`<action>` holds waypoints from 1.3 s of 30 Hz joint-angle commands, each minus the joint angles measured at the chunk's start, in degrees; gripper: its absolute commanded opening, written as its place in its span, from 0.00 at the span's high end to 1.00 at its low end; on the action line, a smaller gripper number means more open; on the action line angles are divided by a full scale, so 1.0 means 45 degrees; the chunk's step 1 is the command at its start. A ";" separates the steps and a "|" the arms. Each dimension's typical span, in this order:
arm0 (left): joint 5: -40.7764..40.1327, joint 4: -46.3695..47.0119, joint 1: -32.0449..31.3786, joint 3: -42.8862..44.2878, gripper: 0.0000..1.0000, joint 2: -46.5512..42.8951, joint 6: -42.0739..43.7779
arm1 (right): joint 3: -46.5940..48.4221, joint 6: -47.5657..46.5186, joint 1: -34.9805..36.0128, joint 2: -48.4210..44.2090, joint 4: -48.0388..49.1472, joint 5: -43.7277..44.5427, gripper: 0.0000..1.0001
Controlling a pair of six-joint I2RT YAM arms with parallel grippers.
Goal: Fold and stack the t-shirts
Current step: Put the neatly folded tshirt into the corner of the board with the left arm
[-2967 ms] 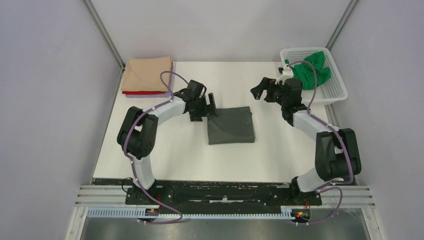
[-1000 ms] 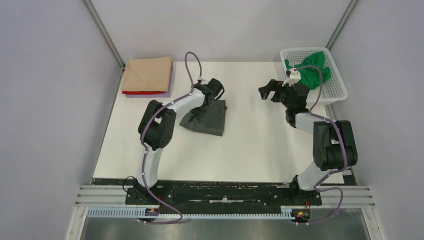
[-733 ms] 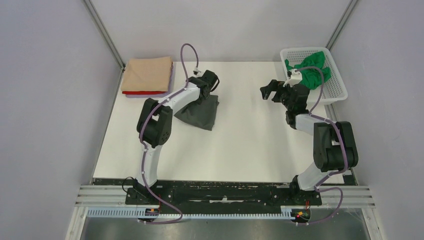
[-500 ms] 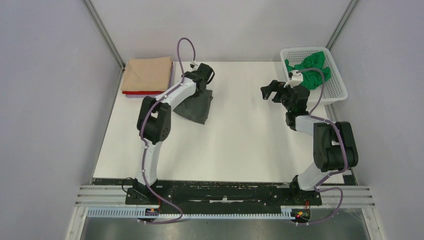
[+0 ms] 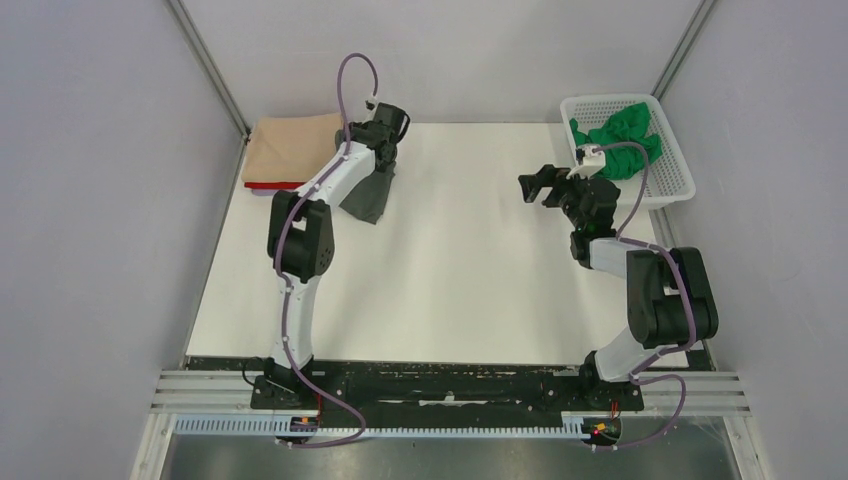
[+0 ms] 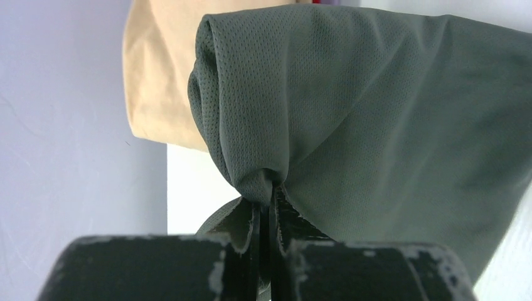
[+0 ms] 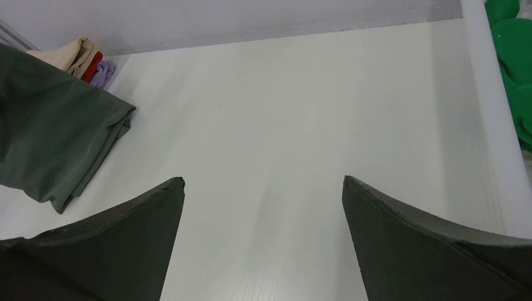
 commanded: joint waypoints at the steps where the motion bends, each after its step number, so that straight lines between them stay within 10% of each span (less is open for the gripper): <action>1: -0.0857 0.1659 0.0308 0.0941 0.98 -0.0076 0.1942 | 0.0128 -0.0763 0.0199 -0.0665 0.0010 0.0163 0.02; 39: -0.1681 0.1425 0.0408 0.3985 0.98 -0.1417 0.3042 | 0.0088 -0.0724 0.0210 -0.0550 0.0788 -0.0623 0.02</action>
